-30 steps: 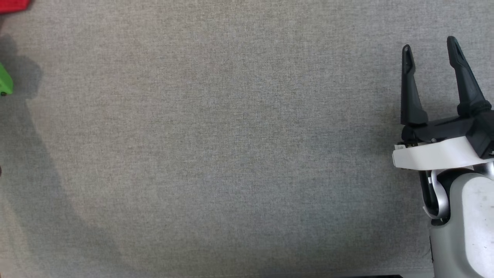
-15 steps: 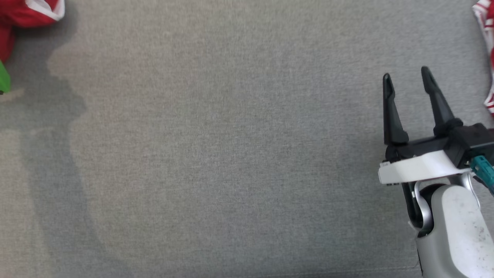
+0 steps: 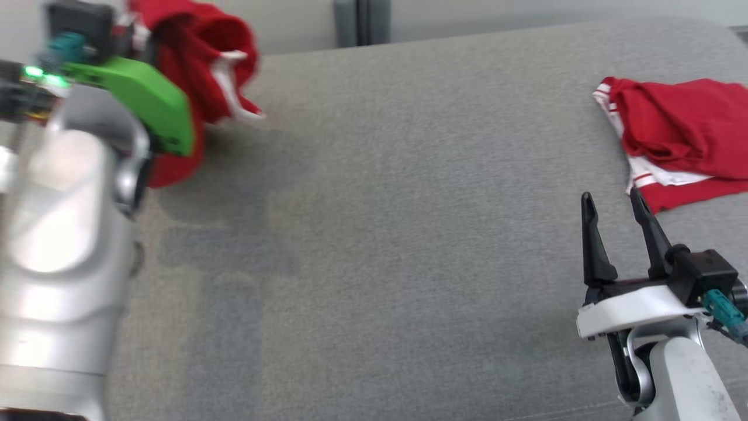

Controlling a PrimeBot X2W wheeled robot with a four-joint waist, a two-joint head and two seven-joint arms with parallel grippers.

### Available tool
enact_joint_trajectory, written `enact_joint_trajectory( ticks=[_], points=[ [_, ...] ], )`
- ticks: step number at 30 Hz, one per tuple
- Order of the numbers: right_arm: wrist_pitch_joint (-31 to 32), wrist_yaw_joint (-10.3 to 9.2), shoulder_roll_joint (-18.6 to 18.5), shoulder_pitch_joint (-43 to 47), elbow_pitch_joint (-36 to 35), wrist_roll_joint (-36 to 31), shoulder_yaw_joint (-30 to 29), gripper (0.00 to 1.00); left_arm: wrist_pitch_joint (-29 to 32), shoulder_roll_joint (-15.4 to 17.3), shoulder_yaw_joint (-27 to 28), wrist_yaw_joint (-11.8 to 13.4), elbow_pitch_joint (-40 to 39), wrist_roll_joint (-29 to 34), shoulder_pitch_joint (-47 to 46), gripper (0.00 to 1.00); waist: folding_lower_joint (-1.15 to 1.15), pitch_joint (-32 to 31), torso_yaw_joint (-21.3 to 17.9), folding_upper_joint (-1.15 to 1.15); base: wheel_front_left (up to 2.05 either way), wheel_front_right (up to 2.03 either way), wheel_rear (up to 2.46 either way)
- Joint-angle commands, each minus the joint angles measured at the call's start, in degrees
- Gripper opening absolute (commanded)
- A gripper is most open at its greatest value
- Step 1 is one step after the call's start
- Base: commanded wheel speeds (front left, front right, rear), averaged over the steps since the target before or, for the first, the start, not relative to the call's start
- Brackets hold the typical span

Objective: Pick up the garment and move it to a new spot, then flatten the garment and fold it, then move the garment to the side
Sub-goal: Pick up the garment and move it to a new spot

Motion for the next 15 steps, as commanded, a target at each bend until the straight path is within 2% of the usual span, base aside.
enact_joint_trajectory(
  ticks=[1,5,8,13,15],
  points=[
    [-0.40,-0.09,-0.04,1.29,0.49,0.36,-0.22,1.00,0.37,-2.14,-0.82,0.66,-1.13,-0.69,2.18,0.00,0.00,-3.83,-4.66,0.00,0.00,0.00,0.00],
    [-0.61,-0.09,-0.03,1.33,1.18,1.53,0.59,1.00,-0.14,-8.70,-3.13,2.07,-2.77,-2.23,6.46,0.00,0.00,-1.82,-6.74,0.00,0.00,0.00,0.00],
    [-0.91,-0.09,-0.06,0.02,1.49,2.21,1.08,1.00,-1.31,-12.04,-5.89,2.74,-1.47,-2.77,9.59,0.00,0.00,0.15,-8.46,0.00,0.00,0.00,0.00],
    [-1.20,-0.09,-0.04,-1.49,2.52,2.74,1.67,1.00,-4.69,-13.78,-10.80,4.15,1.04,-4.91,13.04,0.00,0.00,2.49,-10.76,0.00,0.00,0.00,0.00],
    [-1.34,-0.09,-0.03,-1.99,3.02,3.00,2.05,1.00,-6.28,-13.91,-13.47,4.98,1.06,-7.85,14.50,0.00,0.00,3.12,-11.31,0.00,0.00,0.00,0.00]
  ],
)
